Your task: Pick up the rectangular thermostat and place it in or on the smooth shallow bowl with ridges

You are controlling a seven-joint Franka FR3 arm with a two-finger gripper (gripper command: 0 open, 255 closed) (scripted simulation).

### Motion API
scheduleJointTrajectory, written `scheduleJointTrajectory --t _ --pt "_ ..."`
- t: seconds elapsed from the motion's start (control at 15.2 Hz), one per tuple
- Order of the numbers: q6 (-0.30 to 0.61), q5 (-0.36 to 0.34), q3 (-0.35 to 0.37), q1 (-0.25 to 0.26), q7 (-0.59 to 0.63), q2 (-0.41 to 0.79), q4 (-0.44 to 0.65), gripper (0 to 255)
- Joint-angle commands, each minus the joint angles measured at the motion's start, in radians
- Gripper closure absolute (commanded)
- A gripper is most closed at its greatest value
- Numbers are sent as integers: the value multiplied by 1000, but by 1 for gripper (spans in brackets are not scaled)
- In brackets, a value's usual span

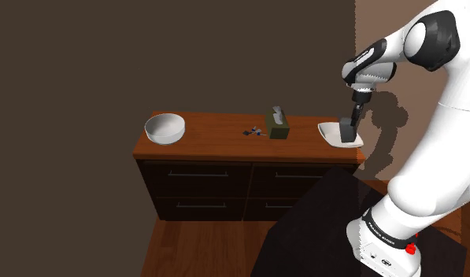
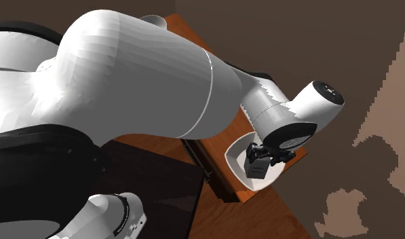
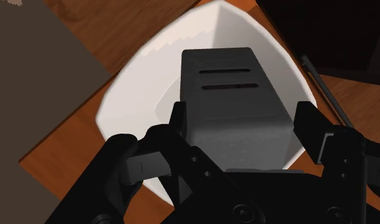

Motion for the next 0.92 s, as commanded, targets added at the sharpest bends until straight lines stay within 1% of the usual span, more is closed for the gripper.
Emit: scheduleJointTrajectory --t 0.0,0.07,0.13,0.46,0.73,0.86 --pt "0 0 0 0 0 0 0 255" --pt "0 0 0 0 0 0 0 255" --pt "0 0 0 0 0 0 0 0" --pt "0 0 0 0 0 0 0 0" --pt "-121 -28 -9 16 20 -49 79 0" --pt "-121 -28 -9 16 20 -49 79 0"
